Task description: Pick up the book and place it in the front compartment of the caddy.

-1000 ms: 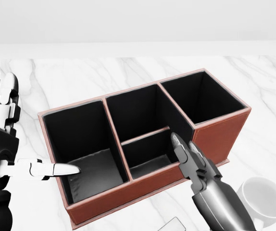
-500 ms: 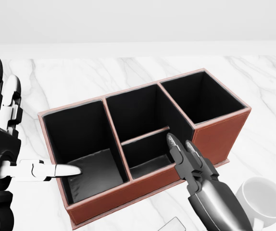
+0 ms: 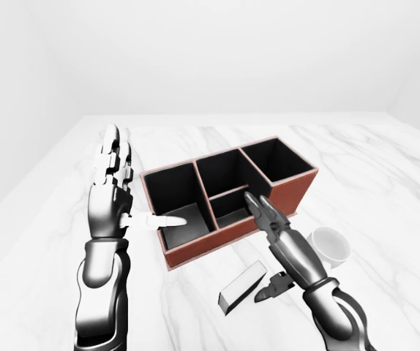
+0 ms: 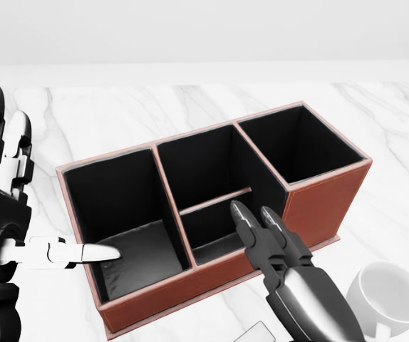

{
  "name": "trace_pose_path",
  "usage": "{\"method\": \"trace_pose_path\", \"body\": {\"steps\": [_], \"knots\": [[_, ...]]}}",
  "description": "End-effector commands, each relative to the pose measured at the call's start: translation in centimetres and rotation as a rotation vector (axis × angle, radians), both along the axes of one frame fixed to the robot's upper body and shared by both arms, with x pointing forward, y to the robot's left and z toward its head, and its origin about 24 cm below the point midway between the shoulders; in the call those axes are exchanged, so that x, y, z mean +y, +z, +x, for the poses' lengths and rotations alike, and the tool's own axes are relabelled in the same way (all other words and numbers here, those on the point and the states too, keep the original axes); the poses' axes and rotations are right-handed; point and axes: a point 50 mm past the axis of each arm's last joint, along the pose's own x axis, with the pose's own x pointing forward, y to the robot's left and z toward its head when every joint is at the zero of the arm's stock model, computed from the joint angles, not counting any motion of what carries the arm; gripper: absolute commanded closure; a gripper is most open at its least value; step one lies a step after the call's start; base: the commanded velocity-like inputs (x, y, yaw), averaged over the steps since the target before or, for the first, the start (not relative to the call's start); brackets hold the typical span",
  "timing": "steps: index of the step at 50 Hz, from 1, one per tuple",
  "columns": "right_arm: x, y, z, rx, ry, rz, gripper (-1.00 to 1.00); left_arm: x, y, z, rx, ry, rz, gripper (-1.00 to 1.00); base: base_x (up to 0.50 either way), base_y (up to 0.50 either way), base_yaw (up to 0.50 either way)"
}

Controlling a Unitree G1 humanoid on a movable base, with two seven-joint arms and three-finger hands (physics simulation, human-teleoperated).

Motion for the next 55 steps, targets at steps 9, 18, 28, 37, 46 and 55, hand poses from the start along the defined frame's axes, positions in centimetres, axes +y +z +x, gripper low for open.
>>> {"method": "trace_pose_path", "body": {"steps": [9, 18, 28, 37, 46, 55], "knots": [[0.2, -0.7, -0.1, 0.023, 0.001, -0.020, -1.00, 0.0, -0.2, 0.1, 0.009, 0.001, 0.000, -1.00, 0.00, 0.00, 0.00], [0.2, -1.3, 0.1, 0.036, -0.012, -0.034, -1.00, 0.0, -0.2, 0.2, 0.012, 0.001, 0.001, -1.00, 0.00, 0.00, 0.00], [0.2, -1.6, 0.3, 0.038, -0.016, -0.048, -1.00, 0.0, -0.2, 0.1, 0.009, 0.001, 0.002, -1.00, 0.00, 0.00, 0.00], [0.3, -1.9, 0.6, 0.042, -0.018, -0.066, -1.00, 0.0, -0.4, 0.2, 0.019, 0.002, 0.002, -1.00, 0.00, 0.00, 0.00], [0.4, -2.2, 0.6, 0.049, -0.018, -0.077, -1.00, 0.0, -0.3, 0.1, 0.012, 0.002, 0.002, -1.00, 0.00, 0.00, 0.00], [0.5, -3.1, 0.6, 0.068, -0.031, -0.091, -1.00, 0.0, -0.2, 0.2, 0.010, 0.002, 0.002, -1.00, 0.00, 0.00, 0.00]]}}
